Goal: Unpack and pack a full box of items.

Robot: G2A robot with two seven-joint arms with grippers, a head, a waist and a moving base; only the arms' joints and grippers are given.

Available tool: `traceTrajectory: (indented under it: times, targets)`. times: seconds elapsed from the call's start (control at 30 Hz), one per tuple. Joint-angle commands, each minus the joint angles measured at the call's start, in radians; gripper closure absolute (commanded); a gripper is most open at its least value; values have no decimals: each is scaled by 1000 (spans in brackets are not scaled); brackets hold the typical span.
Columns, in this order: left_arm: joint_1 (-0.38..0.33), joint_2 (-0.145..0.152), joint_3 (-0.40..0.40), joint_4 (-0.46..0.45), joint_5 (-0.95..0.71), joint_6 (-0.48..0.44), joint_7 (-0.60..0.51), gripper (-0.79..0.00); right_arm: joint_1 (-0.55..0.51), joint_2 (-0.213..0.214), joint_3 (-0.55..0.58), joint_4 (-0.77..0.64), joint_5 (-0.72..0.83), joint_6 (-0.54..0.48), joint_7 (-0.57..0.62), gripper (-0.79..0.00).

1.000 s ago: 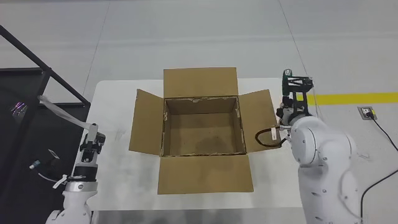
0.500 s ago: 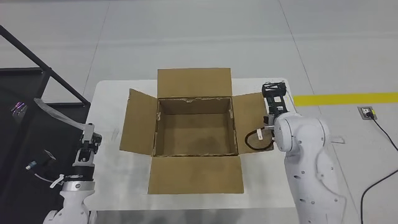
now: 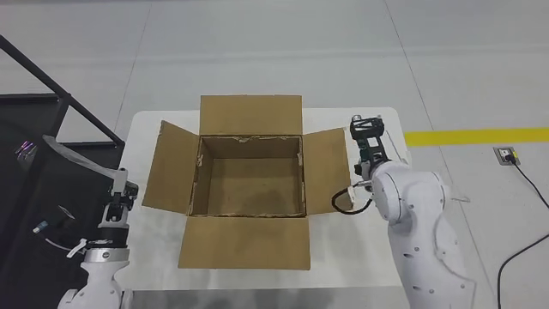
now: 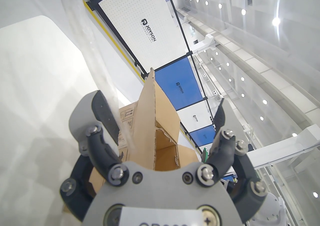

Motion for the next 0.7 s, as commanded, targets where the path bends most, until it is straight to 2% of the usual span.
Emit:
traceTrajectory:
  times: [0.0,0.27,0.47,0.67]
  targets:
    - [-2,-1,-1,2,-3,1,0,-785,-12,6,42,10,8,-10,2,0]
    - [-18,-2,-2,4,1,12,-8,-785,16,27,130,250,43,-131,31,0]
    - [-22,-2,-12,3,3,16,-11,-785,30,38,157,416,75,-171,-18,0]
    - [-21,-3,-10,8,8,16,-13,-785,46,47,164,500,86,-187,-42,0]
